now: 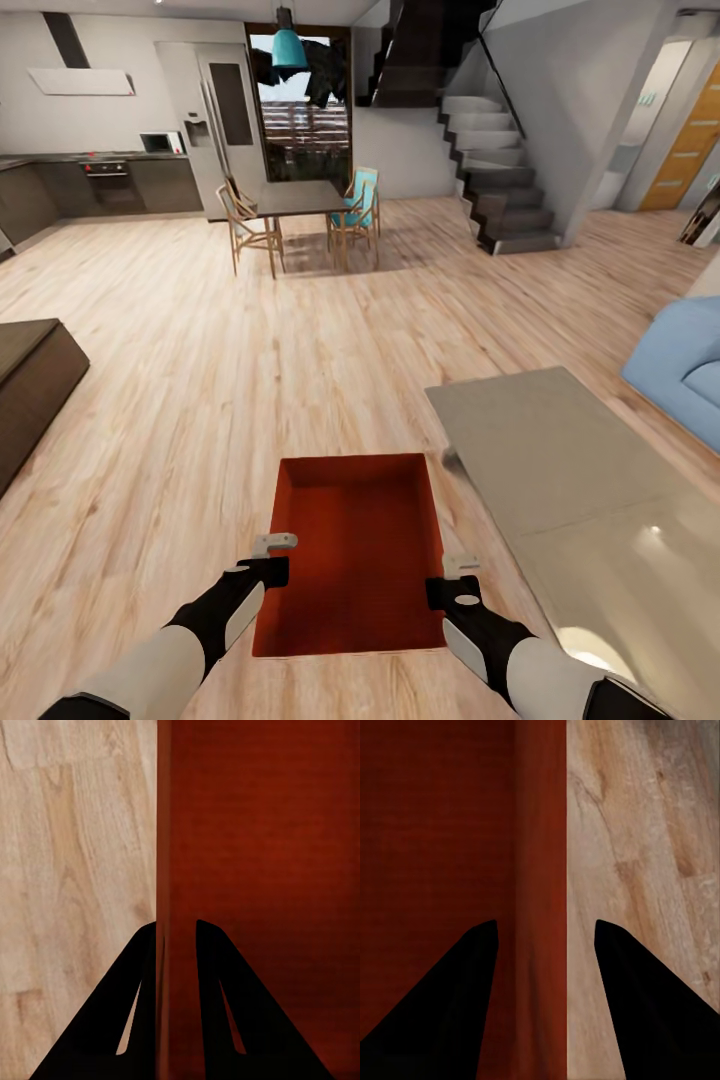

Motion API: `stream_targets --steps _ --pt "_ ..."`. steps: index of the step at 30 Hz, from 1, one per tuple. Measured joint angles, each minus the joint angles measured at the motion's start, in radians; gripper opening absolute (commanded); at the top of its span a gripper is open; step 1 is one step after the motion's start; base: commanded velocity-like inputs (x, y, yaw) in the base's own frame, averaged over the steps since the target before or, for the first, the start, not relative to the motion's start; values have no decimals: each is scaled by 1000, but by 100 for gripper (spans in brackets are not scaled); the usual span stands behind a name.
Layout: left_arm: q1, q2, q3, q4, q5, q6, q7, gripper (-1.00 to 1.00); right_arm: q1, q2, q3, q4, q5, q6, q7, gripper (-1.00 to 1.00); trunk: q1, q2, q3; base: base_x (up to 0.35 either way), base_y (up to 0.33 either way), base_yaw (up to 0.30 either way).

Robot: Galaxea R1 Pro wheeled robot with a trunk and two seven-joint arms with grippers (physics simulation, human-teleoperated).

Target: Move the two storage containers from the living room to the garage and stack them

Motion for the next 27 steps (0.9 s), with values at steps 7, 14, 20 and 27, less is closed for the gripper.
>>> stream_targets --steps 7,14,20,27 --pt "0 0 1 0 -1 0 0 -100 0 1 0 2 -1 0 1 -100 0 0 0 324 0 175" --pt "0 0 0 0 0 0 0 -100 0 1 0 2 0 0 2 -100 0 0 0 324 0 262" --pt "0 0 0 1 -1 0 0 -100 0 1 -2 3 1 -1 2 -100 0 0 0 324 0 124" --pt "0 -1 1 1 -2 0 0 -100 0 1 -2 3 1 -1 3 -100 0 0 0 324 0 6"
